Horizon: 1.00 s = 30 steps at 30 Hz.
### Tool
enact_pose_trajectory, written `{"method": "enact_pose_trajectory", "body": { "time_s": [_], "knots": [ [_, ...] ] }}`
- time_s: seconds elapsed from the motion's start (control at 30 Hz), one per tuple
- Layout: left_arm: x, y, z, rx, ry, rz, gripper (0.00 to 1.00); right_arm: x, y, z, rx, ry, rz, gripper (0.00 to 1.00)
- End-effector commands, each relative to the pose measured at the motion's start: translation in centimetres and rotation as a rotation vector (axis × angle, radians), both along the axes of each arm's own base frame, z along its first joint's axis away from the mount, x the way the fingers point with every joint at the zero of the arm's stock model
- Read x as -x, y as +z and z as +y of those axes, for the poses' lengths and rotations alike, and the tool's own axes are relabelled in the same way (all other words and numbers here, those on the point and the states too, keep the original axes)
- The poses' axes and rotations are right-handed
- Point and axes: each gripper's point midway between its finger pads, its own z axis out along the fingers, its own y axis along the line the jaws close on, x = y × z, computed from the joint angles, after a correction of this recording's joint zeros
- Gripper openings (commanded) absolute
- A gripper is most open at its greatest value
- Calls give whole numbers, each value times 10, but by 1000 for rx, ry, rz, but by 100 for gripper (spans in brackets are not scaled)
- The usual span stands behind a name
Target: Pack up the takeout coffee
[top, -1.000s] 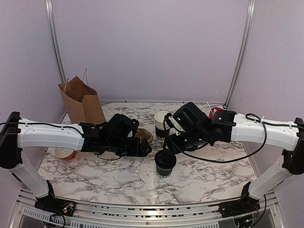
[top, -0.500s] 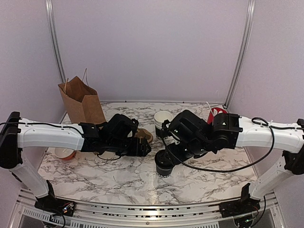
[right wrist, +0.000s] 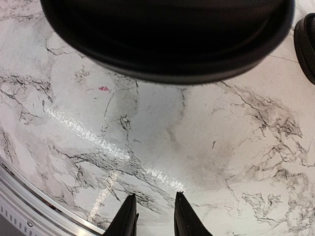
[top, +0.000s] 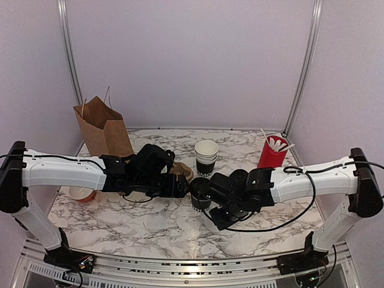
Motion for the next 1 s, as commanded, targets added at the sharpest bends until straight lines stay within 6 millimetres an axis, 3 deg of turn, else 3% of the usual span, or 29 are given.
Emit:
{"method": "enact_pose_trajectory", "body": {
  "time_s": [0.0, 0.2, 0.4, 0.53, 0.6, 0.67, 0.73, 0.97],
  "knots": [
    [4, -13, 8, -55, -2, 12, 87, -7, 33, 15, -99, -14, -48, 25],
    [3, -11, 10, -56, 7, 5, 87, -21, 82, 17, -137, -24, -140, 26],
    [0, -5, 17, -56, 30, -24, 87, -54, 119, 19, -186, -49, -216, 33],
    [-2, -2, 26, -57, 56, -40, 87, -82, 167, 35, -234, -43, -315, 45],
    [-3, -1, 28, -55, 61, -41, 87, -93, 176, 43, -221, -36, -344, 51],
    [-3, -1, 30, -54, 66, -40, 87, -101, 169, 49, -197, -27, -339, 53],
    [-3, 0, 31, -52, 69, -41, 88, -106, 150, 51, -156, -26, -316, 56],
    [-3, -4, 37, -58, 81, -33, 88, -98, 56, 37, -13, -52, -180, 61]
  ]
}}
